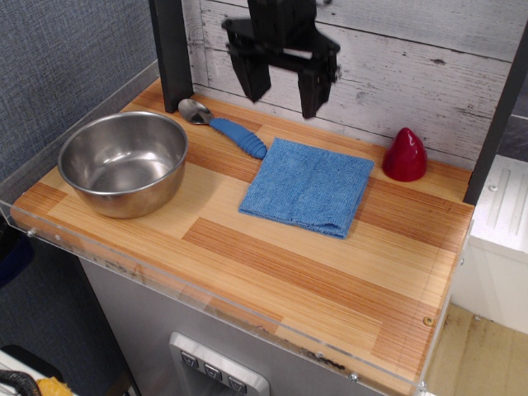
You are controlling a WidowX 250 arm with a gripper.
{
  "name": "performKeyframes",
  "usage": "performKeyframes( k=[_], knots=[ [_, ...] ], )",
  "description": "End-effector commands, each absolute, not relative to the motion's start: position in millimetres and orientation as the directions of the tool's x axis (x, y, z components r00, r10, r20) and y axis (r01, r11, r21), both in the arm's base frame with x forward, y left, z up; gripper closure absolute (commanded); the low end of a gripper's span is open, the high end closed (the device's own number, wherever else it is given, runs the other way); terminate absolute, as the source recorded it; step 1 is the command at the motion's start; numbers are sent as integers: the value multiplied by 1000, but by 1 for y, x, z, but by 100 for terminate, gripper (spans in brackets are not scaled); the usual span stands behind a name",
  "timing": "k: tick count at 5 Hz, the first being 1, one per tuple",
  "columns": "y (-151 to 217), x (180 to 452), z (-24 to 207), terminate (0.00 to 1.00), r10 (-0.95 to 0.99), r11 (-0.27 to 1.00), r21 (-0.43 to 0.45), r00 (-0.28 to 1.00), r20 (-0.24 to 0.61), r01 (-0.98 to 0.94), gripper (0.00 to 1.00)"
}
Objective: Move the blue cloth to the right of the blue spoon
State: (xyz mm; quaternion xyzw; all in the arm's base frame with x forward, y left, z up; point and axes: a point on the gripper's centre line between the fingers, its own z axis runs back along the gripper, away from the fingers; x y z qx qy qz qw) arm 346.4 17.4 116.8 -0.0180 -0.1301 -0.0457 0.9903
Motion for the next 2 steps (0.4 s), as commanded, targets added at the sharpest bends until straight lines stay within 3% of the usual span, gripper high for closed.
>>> performKeyframes(
  k=[1,2],
  knots=[
    [20,348,138,0,-82,996,-14,944,319,92,0],
    [20,348,138,100,-82,996,-14,944,319,92,0]
  ],
)
